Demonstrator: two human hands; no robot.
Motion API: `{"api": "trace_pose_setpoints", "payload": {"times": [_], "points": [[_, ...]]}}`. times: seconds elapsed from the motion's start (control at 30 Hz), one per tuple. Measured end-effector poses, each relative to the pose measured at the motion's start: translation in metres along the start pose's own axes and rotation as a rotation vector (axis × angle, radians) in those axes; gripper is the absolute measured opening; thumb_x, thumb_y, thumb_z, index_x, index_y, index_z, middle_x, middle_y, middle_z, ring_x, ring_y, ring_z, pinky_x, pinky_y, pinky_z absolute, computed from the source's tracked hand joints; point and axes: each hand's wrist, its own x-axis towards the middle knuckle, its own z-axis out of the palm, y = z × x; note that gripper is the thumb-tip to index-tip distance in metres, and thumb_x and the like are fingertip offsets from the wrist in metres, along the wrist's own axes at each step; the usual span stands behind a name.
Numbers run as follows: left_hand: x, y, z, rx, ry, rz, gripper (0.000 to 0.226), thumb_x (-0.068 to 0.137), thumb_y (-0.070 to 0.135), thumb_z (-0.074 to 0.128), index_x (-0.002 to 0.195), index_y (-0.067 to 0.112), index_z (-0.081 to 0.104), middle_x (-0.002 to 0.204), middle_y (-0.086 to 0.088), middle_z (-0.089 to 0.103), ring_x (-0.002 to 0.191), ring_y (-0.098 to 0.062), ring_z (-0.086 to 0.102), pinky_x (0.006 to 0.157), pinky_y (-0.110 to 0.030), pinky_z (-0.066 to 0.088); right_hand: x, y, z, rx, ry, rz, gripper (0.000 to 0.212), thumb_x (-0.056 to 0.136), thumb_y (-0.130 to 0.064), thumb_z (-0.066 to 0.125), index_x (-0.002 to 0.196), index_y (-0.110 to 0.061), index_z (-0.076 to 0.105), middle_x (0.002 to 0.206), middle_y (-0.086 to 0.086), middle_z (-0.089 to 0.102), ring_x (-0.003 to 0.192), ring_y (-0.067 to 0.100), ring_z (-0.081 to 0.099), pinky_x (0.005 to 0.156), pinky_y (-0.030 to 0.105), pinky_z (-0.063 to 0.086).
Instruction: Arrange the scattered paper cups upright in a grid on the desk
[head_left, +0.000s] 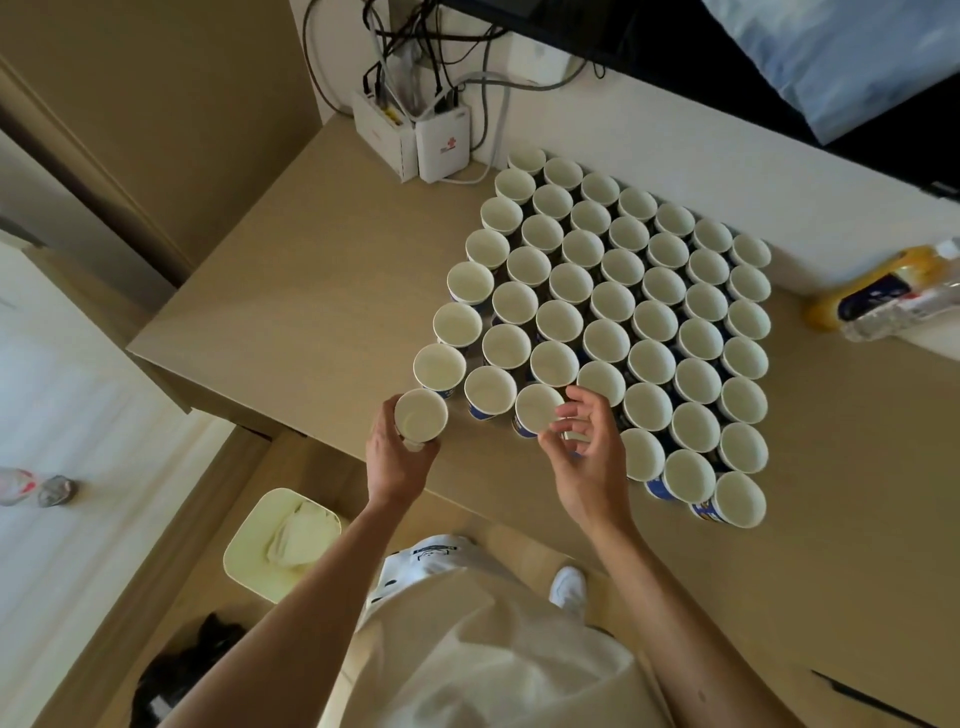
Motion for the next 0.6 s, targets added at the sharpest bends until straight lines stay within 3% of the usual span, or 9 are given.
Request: {"api": "trace_pose_setpoints", "payload": {"times": [0.1, 0.2, 0.33, 0.47, 0.6], "points": [[0.001, -0.002, -0.003, 0.012, -0.02, 0.019, 0.07, 0.066, 0.012, 0.086, 0.128, 0.018, 0.052, 0.115, 0.006, 0.06, 0.104, -0.024, 0.059, 0.08, -0.032, 0.045, -0.001, 0.001, 0.0, 0.008, 0.006, 0.011, 0.045, 0.086, -0.009, 0.071, 0.125, -0.023, 0.054, 0.108, 0.001, 0.063, 0.091, 0.013, 0.064, 0.076, 0.016, 0.049], [0.001, -0.007, -0.011, 0.031, -0.059, 0.038, 0.083, 0.063, 0.026, 0.091, 0.134, 0.02, 0.048, 0.125, 0.004, 0.057, 0.114, -0.02, 0.054, 0.093, -0.039, 0.049, -0.004, 0.003, 0.0, 0.024, 0.024, 0.025, 0.046, 0.083, -0.016, 0.071, 0.125, -0.023, 0.054, 0.108, -0.001, 0.062, 0.092, 0.014, 0.064, 0.079, 0.023, 0.053], [-0.004, 0.0, -0.031, 0.061, -0.044, 0.072, 0.095, 0.062, 0.039, 0.094, 0.14, 0.017, 0.045, 0.133, 0.003, 0.053, 0.125, -0.017, 0.047, 0.101, -0.028, 0.037, -0.007, 0.006, 0.0, 0.053, 0.052, 0.071, 0.047, 0.086, -0.004, 0.072, 0.124, -0.024, 0.054, 0.108, 0.002, 0.062, 0.095, 0.017, 0.064, 0.083, 0.034, 0.054], [-0.008, 0.03, -0.05, 0.047, -0.001, 0.19, 0.091, 0.068, 0.053, 0.086, 0.14, 0.018, 0.044, 0.137, 0.004, 0.051, 0.129, -0.014, 0.045, 0.106, -0.029, 0.035, -0.012, 0.005, -0.002, 0.082, 0.097, 0.096, 0.047, 0.086, -0.002, 0.072, 0.124, -0.022, 0.054, 0.108, 0.004, 0.064, 0.093, 0.014, 0.065, 0.084, 0.033, 0.055], [-0.014, 0.079, -0.051, 0.006, -0.073, 0.363, 0.076, 0.076, 0.056, 0.073, 0.137, 0.017, 0.047, 0.136, 0.005, 0.054, 0.125, -0.012, 0.05, 0.103, -0.024, 0.036, -0.019, 0.0, -0.014, 0.076, 0.112, 0.087, 0.044, 0.085, -0.003, 0.073, 0.123, -0.018, 0.056, 0.106, 0.001, 0.066, 0.094, 0.015, 0.067, 0.082, 0.032, 0.055]]}}
